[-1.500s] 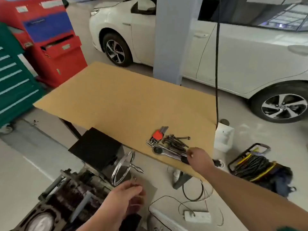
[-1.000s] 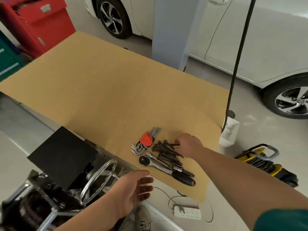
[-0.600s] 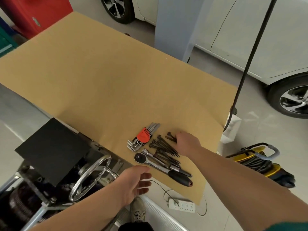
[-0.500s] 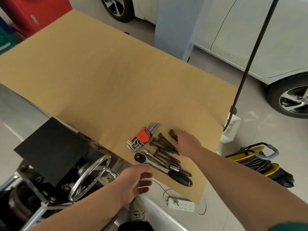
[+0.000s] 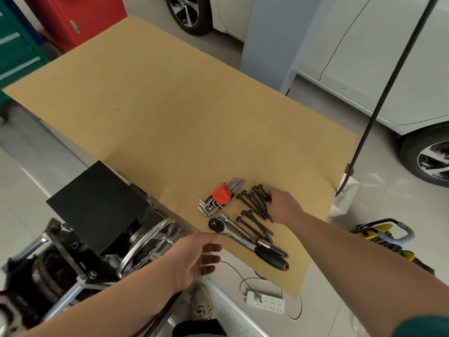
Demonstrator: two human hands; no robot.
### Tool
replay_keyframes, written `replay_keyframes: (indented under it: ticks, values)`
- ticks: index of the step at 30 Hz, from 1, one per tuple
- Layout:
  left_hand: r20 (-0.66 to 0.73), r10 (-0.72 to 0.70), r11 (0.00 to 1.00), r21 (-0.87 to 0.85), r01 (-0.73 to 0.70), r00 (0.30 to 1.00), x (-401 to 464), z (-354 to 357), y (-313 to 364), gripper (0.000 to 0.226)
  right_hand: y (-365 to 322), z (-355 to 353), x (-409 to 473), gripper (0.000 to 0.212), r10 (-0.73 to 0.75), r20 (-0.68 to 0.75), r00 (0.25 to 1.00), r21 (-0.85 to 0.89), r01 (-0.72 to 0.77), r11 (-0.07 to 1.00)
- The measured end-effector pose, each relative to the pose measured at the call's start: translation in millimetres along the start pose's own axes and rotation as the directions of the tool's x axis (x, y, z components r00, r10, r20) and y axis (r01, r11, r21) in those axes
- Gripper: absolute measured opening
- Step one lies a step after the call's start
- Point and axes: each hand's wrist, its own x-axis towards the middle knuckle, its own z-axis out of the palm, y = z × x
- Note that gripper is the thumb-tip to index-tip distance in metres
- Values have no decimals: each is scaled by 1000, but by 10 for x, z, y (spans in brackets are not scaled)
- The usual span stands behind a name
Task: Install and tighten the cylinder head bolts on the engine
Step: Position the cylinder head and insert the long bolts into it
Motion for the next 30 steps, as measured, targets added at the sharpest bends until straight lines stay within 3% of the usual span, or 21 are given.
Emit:
replay_keyframes:
  ticks: [4,8,12,16,18,20,23,26,30]
  values:
    - [-3,3,1000,-30,-3,1000,-39,-66,-33,26,6,-23,34,13,23,-74,997,98,-16,995]
    - [-10,9,999,-47,-9,1000,-69,-81,-31,26,21,-36,74,21,42,-28,999,226,-34,974]
    - [-17,29,997,-68,-30,999,-88,-115,-12,25,-24,-73,40,13,44,-55,998,196,-33,980]
    - [-18,196,978,-72,-197,980,-174,-227,15,23,-281,-425,-173,14,37,-196,980,214,6,977]
    - [30,304,951,-67,-301,952,-283,-275,14,30,-591,-569,-457,4,-45,-126,991,288,80,954]
    - [106,365,931,-64,-360,925,-396,-302,-18,48,-975,-562,-865,4,-171,47,984,449,132,884]
    - [206,382,916,-215,-340,901,-563,-302,-130,46,-1528,-355,-1481,13,-370,287,883,670,91,737]
    - [105,316,857,-459,-236,943,-802,-446,-355,29,-1949,-36,-1915,22,-394,248,885,629,162,761]
    - [-7,316,757,-601,-256,949,-1116,-880,-874,27,-2284,296,-2484,21,-499,194,845,591,305,746]
